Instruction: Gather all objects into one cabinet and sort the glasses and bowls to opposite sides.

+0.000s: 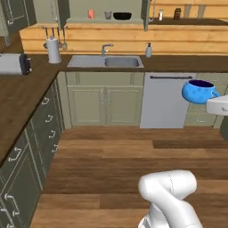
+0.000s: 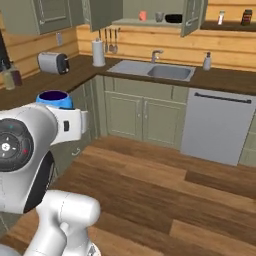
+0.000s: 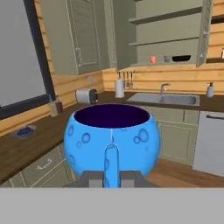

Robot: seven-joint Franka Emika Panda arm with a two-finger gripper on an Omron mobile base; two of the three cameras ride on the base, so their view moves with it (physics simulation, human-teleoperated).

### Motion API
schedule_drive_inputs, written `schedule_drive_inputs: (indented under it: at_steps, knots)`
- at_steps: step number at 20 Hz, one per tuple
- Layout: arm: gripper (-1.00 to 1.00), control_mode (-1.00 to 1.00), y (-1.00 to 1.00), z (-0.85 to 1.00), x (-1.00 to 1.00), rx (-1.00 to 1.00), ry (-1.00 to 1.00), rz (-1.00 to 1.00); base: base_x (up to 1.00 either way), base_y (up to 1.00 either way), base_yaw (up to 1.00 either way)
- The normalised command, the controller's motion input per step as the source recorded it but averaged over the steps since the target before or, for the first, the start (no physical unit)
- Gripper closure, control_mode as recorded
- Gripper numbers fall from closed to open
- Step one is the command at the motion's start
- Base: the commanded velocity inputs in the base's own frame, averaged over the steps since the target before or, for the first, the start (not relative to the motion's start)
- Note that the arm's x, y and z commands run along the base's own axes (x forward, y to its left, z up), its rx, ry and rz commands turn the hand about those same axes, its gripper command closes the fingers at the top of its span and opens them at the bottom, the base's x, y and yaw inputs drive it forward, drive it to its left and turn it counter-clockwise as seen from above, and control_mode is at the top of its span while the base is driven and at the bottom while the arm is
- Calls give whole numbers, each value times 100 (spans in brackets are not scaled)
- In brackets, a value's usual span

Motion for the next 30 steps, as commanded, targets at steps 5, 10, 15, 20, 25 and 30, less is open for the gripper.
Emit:
schedule_drive_inputs:
  at_steps: [5, 10, 15, 20, 25, 30]
  knots:
    - [100, 100, 0, 0, 0, 0, 0, 0, 100, 42, -24]
    - [100, 100, 0, 0, 0, 0, 0, 0, 100, 36, -21]
    - [100, 100, 0, 0, 0, 0, 0, 0, 93, 27, -29]
    - [100, 100, 0, 0, 0, 0, 0, 0, 84, 66, -30]
    - [100, 100, 0, 0, 0, 0, 0, 0, 42, 61, -17]
    - [100, 100, 0, 0, 0, 0, 0, 0, 49, 13, -2]
